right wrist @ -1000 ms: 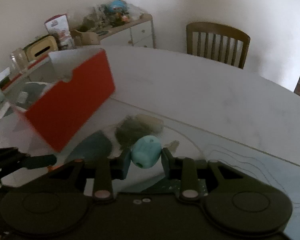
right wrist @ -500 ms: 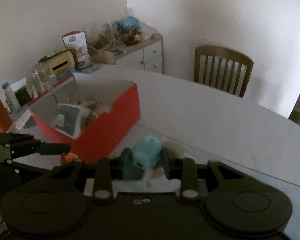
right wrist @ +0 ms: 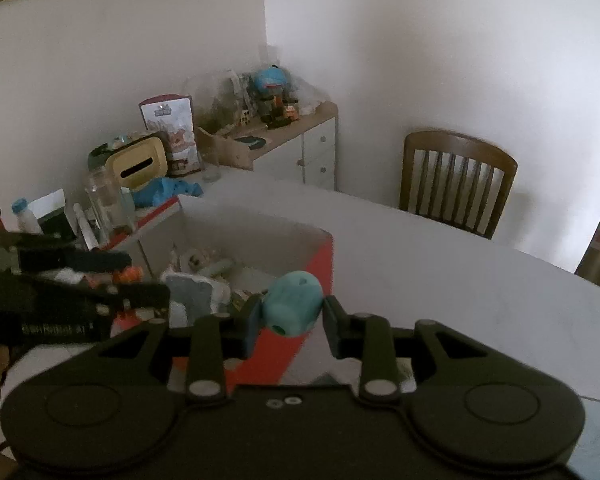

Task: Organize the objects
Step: 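Carry red plush in left tool and blue plush in right tool to the box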

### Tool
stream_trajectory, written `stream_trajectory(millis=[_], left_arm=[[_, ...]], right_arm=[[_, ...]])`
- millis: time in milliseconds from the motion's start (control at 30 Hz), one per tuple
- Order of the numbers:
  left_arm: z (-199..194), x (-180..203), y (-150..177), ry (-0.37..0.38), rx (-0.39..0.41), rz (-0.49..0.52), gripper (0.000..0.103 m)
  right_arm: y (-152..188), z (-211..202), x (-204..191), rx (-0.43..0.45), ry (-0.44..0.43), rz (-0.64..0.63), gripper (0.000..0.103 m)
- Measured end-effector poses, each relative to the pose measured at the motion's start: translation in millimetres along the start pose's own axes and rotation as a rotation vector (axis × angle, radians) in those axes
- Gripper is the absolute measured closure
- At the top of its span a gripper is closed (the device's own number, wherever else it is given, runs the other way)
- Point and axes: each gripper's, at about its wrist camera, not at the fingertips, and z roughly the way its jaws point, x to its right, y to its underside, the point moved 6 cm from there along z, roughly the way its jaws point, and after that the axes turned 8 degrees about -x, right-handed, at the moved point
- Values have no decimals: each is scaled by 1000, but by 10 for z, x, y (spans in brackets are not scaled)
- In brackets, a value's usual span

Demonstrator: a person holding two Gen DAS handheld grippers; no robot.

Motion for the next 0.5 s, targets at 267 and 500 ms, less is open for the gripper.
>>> stream_trajectory(millis=[267,500], left_arm=[[110,-495,-288,-41,28,23,47],[530,-785,-328,-61,-30,11,47]], right_arm=[[-252,266,-248,-8,12,-16,72],[-440,716,-373,-46,16,-17,72]])
